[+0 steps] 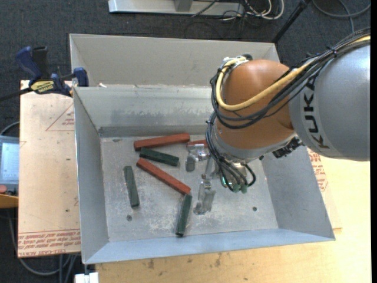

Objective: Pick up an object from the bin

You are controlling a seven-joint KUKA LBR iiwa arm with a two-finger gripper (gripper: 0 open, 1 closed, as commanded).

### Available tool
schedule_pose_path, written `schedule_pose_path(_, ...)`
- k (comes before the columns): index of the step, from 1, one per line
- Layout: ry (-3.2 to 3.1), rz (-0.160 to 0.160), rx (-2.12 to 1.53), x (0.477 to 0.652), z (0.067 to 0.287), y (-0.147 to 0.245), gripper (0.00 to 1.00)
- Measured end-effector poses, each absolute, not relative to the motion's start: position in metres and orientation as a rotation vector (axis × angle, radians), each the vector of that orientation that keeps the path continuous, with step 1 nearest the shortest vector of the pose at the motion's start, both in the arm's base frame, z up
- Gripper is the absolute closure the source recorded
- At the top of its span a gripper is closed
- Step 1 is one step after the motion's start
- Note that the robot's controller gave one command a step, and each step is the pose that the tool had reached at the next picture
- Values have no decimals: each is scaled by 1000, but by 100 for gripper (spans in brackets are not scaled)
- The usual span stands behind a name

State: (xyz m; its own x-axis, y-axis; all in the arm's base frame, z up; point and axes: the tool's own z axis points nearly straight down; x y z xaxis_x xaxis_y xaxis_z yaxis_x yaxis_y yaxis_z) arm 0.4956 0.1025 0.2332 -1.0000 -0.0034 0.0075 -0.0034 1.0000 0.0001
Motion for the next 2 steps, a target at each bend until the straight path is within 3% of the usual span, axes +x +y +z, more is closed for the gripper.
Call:
schedule_pose_path(1, -3124, 0, -282, 554, 66, 97, 0)
schedule_pose_path(2, -3122, -5, -370, 544, 101, 129, 0)
